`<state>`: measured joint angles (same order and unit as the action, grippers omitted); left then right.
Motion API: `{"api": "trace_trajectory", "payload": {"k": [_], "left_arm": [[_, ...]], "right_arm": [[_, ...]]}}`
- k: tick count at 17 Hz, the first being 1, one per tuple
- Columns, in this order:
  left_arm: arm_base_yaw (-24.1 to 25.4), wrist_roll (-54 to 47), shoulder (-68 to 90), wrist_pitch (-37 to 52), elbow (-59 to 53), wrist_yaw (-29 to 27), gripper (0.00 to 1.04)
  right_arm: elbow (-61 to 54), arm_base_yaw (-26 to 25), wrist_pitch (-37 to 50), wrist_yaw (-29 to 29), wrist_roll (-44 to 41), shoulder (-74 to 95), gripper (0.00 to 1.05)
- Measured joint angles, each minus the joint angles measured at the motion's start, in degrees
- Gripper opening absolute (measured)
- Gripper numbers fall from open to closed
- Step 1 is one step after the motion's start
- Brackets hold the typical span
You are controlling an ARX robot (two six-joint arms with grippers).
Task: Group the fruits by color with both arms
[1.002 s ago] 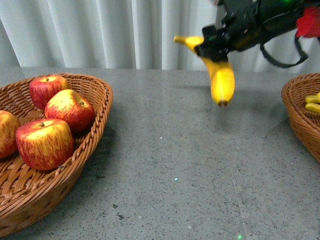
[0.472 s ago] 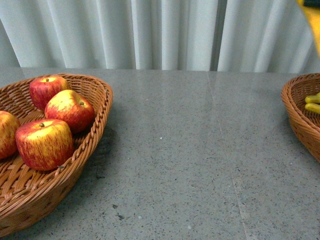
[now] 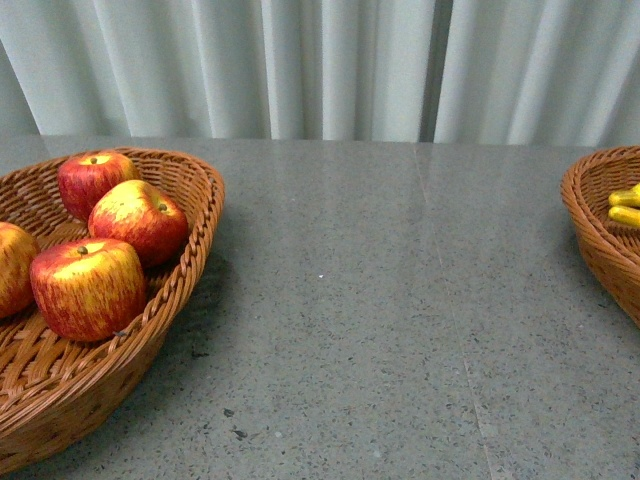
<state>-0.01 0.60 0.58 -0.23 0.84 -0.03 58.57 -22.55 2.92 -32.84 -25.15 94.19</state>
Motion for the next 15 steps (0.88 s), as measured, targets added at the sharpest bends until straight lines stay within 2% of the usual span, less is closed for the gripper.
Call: {"api": "trace_trajectory", "payload": {"k": [5, 7, 10, 11, 12, 15], "left_arm": [[0.0, 0.0, 0.0, 0.0, 0.0, 0.0, 0.98], [0.0, 0.0, 0.0, 0.0, 0.0, 0.0, 0.98], [0.0, 0.0, 0.0, 0.0, 0.0, 0.0, 0.98], [0.0, 0.0, 0.0, 0.0, 0.0, 0.0, 0.98], [0.0, 0.0, 0.0, 0.0, 0.0, 0.0, 0.98], [0.0, 0.0, 0.0, 0.0, 0.0, 0.0, 0.98]], "right_arm": [[-2.2, -0.7, -4.6, -0.6, -7.6, -1.7, 0.34], [-2.1, -0.6, -5.7, -0.4, -8.2, -1.7, 0.57], [-0.7, 0.5, -5.0, -0.9, -5.8, -4.5, 0.97], [-0.4, 0.8, -4.3, -1.6, -4.5, -5.6, 1.00], [-0.4, 1.0, -3.1, -2.2, -3.0, -7.4, 0.97], [-1.4, 2.0, 1.8, -4.8, 3.0, -13.1, 0.98]]}}
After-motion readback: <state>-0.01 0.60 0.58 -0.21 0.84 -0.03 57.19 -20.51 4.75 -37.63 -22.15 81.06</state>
